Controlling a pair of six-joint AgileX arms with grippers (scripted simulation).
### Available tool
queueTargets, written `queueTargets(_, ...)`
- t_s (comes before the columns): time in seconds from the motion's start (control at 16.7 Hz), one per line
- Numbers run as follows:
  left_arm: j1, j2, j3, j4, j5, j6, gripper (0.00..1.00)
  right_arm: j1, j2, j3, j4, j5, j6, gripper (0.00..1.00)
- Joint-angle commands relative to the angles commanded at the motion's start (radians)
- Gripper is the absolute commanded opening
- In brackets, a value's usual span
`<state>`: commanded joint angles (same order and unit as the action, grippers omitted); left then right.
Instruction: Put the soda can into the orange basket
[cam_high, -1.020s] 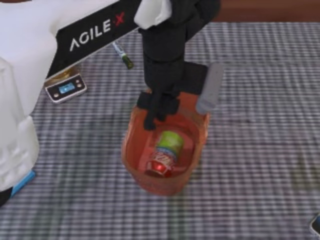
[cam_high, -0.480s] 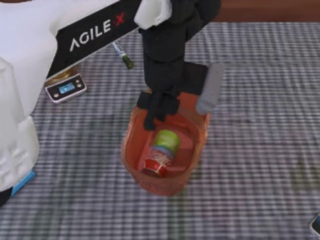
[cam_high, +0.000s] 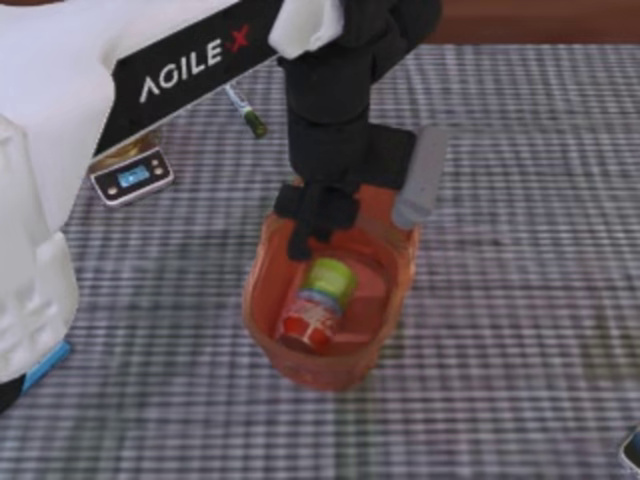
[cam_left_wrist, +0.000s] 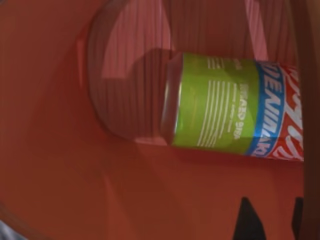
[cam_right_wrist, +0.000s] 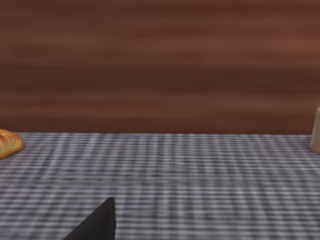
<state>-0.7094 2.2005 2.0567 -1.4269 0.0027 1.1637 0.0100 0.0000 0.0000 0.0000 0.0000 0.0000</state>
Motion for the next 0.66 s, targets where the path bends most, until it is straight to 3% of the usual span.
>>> queueTargets(0.24, 0.005, 0.001, 0.017, -0.018, 0.002, 0.006, 0.0, 0.0, 0.0, 0.0, 0.0, 0.0, 0.0, 1.0)
queueTargets(0.66, 0.056, -0.013, 0.177, -0.193, 0.0, 0.036, 0.0, 0.0, 0.0, 0.0, 0.0, 0.0, 0.0, 1.0)
